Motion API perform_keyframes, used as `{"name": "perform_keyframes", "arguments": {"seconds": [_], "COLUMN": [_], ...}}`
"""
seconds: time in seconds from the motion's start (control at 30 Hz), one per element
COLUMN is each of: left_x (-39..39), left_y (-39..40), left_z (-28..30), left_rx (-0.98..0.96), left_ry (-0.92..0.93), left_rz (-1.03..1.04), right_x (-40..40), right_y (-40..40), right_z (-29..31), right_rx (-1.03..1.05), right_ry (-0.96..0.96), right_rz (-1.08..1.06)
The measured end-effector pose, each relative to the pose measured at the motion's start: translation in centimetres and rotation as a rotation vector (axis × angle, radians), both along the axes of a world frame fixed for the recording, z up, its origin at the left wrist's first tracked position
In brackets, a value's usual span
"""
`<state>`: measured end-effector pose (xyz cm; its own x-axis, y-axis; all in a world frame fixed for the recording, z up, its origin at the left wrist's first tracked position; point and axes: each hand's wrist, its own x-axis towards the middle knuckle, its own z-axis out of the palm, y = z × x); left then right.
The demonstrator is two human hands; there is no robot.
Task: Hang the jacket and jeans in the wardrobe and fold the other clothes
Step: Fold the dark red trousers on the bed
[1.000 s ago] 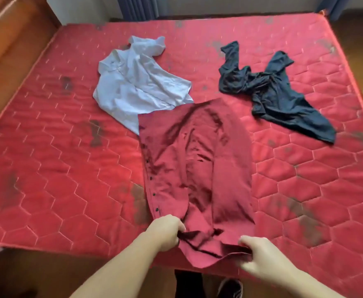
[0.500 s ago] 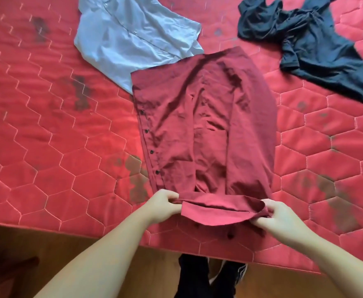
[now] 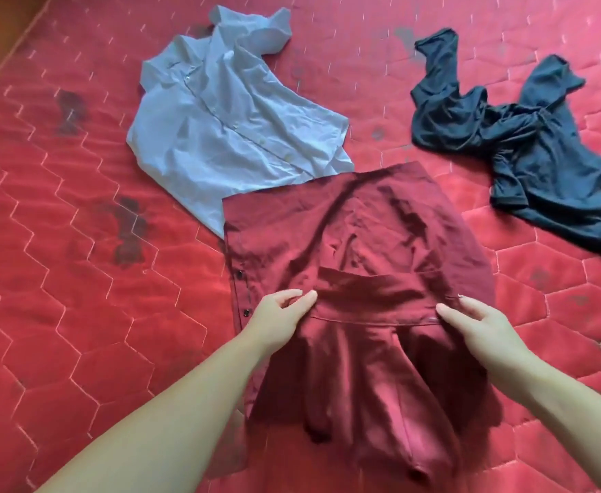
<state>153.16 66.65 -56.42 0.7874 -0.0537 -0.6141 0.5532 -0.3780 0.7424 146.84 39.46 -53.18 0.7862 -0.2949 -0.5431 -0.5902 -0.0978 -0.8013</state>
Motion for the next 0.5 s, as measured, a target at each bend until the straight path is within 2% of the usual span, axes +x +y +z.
{"name": "perform_keyframes", "arguments": {"seconds": [0.1, 0.23, 0.5], "left_x": [4.7, 10.5, 19.9], "left_y": [-1.8, -3.4, -4.3], "left_z": [-0.4, -1.9, -4.5], "left_rx": [-0.027, -0.009, -0.171], "left_ry": [-0.039, -0.115, -0.100], "left_rz": [0.017, 0.100, 0.298], "right_x": [5.3, 11.6, 22.8], "right_y": [-0.6, -2.0, -3.1], "right_z": [-1.4, -3.4, -6.0], "right_rx": [-0.048, -0.180, -0.102], "right_ry": [-0.016, -0.014, -0.057], "right_rz": [-0.021, 0.101, 0.095]}}
